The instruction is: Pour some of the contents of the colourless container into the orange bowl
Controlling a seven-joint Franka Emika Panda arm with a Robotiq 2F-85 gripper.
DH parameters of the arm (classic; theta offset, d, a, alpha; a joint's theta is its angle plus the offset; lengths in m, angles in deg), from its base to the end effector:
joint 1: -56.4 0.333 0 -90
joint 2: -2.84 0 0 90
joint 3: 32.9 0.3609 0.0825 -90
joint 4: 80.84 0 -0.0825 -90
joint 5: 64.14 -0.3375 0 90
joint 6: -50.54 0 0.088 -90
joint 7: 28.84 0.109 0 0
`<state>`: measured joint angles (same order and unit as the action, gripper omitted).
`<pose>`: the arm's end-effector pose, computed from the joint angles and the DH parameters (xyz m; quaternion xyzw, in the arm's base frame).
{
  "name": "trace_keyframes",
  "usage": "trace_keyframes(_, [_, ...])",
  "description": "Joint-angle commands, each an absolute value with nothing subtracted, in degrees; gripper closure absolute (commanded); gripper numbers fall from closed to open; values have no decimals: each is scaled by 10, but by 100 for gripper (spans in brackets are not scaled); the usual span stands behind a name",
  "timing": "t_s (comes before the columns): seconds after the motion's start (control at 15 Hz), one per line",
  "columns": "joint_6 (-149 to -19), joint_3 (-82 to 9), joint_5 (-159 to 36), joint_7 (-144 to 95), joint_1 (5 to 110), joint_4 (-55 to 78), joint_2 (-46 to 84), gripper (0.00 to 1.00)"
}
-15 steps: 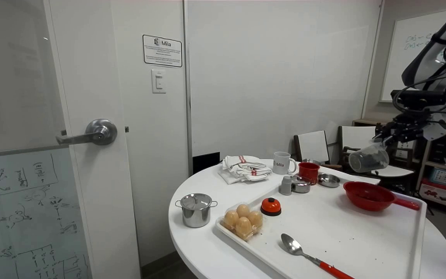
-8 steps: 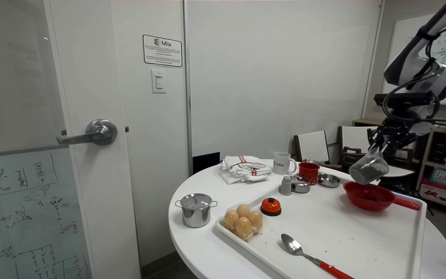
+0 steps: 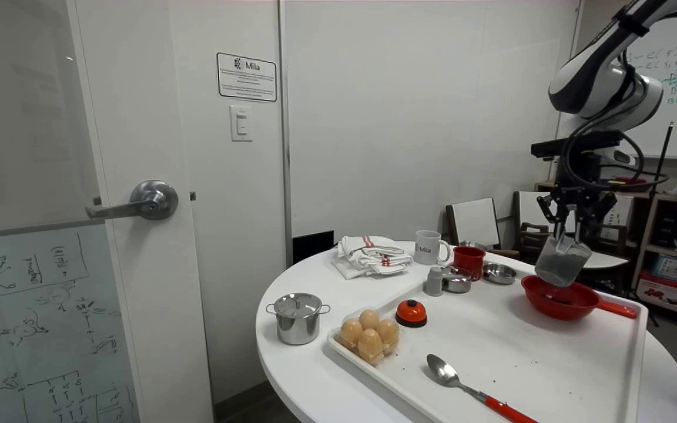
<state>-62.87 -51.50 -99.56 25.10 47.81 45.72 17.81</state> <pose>0.4486 -0.1835 0.3206 -0.5887 0.7512 0.2597 0.1471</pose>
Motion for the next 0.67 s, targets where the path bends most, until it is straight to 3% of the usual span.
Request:
trace_keyframes(0.0, [-661, -484, -890, 388, 518, 451, 159, 93])
trace_keyframes(0.6, [-609, -401, -678, 672, 612, 331, 273, 93])
